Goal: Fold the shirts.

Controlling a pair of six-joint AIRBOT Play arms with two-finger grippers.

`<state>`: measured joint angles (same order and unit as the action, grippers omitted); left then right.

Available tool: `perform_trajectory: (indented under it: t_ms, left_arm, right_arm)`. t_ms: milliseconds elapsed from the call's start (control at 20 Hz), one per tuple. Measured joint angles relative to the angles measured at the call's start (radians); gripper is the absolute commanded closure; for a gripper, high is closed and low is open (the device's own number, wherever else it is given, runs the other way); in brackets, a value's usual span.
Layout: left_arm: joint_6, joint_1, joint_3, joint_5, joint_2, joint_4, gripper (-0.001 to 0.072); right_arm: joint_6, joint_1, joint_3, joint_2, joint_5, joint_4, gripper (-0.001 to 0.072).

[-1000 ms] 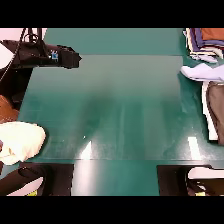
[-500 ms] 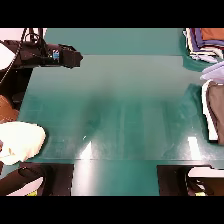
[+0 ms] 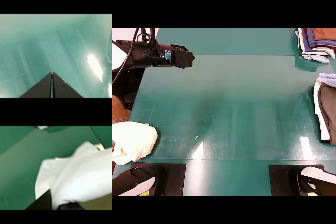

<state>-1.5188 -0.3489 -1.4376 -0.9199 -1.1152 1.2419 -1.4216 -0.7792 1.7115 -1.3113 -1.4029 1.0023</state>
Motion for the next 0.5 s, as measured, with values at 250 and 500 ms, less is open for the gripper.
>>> perform_trajectory:
  t_ms: [250, 500]
  left_arm:
    - [0.005, 0.000, 0.000, -0.007, 0.000, 0.000, 0.0685]
    - [0.008, 0.000, 0.000, -0.008, 0.000, 0.000, 0.0684]
  right_arm:
    - [-0.003, -0.104, -0.323, 0.180, -0.017, 0.120, 0.0222]
    - [-0.002, -0.190, -0.523, 0.293, -0.023, 0.188, 0.0105]
